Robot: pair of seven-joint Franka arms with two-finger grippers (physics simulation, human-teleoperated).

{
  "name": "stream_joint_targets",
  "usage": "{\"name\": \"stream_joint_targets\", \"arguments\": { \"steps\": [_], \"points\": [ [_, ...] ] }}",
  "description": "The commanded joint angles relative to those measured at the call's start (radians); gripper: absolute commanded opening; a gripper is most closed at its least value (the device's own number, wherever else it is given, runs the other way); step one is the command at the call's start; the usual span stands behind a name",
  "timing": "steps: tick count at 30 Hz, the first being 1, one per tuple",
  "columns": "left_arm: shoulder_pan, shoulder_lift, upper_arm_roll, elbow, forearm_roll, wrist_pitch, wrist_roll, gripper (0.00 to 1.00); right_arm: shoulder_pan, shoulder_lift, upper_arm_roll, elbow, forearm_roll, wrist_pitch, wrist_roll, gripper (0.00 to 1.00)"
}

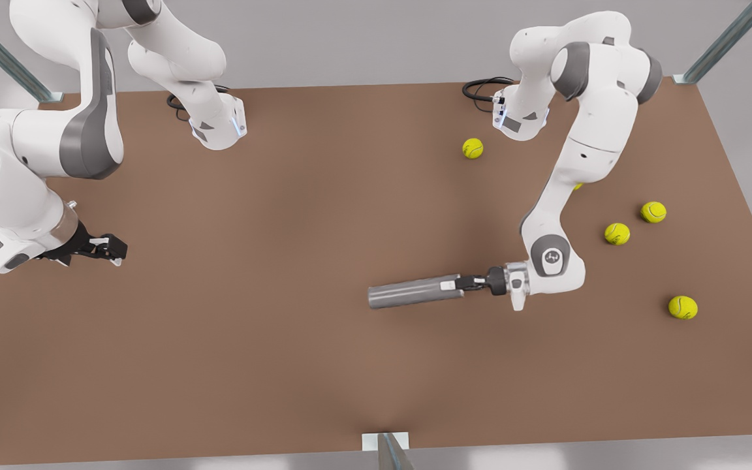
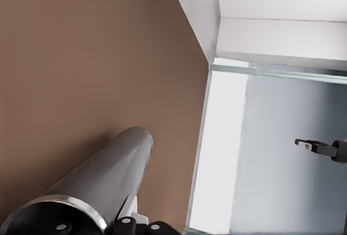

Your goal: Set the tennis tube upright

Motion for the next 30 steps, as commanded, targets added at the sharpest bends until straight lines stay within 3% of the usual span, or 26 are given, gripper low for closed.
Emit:
{"name": "stream_joint_targets", "arguments": {
  "steps": [1,22,30],
  "points": [
    [0.0,-0.002,0.005,0.0,0.028,-0.007,0.0,0.21,0.001,0.0,0.0,0.0,0.0,0.0,0.0,1.0],
    [0.009,-0.214,0.14,0.0,0.441,-0.036,-0.366,0.21,0.013,0.0,0.005,0.0,0.005,-0.002,0.0,1.0],
    [0.022,-0.32,0.166,0.005,0.714,-0.035,-0.592,0.21,0.017,0.0,0.005,0.0,0.005,-0.002,0.002,1.0]
  ]
}}
